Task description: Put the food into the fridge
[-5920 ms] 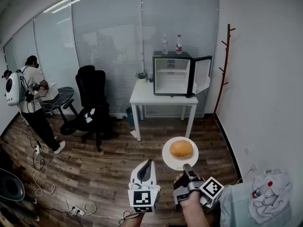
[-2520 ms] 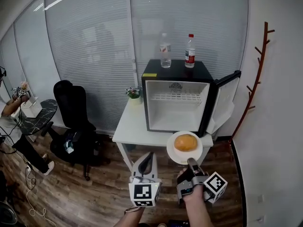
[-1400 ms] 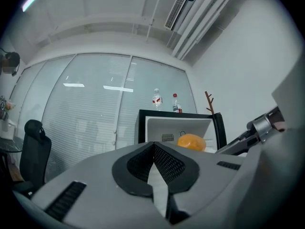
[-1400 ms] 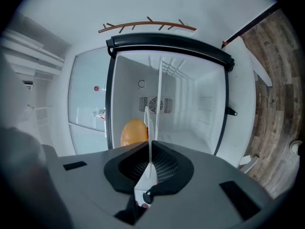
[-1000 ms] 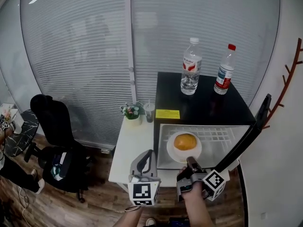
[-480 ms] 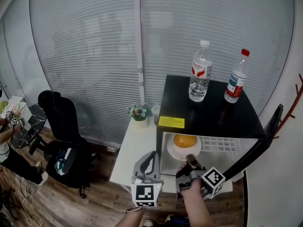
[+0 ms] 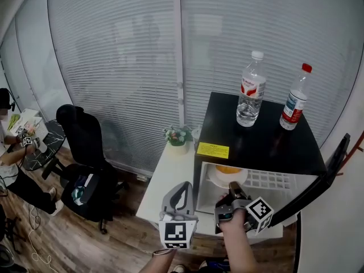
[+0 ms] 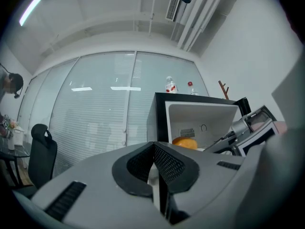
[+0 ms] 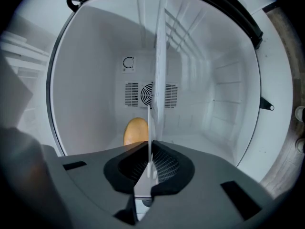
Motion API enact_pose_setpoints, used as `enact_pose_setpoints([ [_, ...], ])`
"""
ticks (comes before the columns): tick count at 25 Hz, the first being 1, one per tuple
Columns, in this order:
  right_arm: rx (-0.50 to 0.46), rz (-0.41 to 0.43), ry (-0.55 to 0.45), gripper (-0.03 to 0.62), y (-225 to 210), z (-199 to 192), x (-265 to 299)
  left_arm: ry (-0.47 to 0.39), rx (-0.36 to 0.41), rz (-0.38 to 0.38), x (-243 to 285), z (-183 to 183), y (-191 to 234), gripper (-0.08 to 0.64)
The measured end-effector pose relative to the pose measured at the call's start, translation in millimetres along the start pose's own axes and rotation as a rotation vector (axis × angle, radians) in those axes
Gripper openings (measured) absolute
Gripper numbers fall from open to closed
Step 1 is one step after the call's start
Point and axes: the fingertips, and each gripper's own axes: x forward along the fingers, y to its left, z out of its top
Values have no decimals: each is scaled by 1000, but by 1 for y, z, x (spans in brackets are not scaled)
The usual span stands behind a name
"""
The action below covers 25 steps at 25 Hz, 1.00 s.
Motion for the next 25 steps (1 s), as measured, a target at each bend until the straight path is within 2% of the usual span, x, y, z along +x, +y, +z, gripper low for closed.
enact_pose_setpoints([
  [8, -30, -11, -20, 38, 3, -1, 0, -4, 3, 8, 4, 2, 1, 26],
  [14, -28, 15, -15, 41, 6, -2, 0, -2, 0, -1, 5, 3, -1, 26],
  [18, -14, 38, 10, 128, 7, -8, -1, -5, 0, -8, 4, 5, -2, 26],
  [22, -17, 42, 18, 138, 4, -10, -6, -9, -3, -20, 3, 7, -5, 26],
  [25, -76, 55, -4, 140, 8, -7, -15, -15, -7, -38, 3, 9, -10, 26],
])
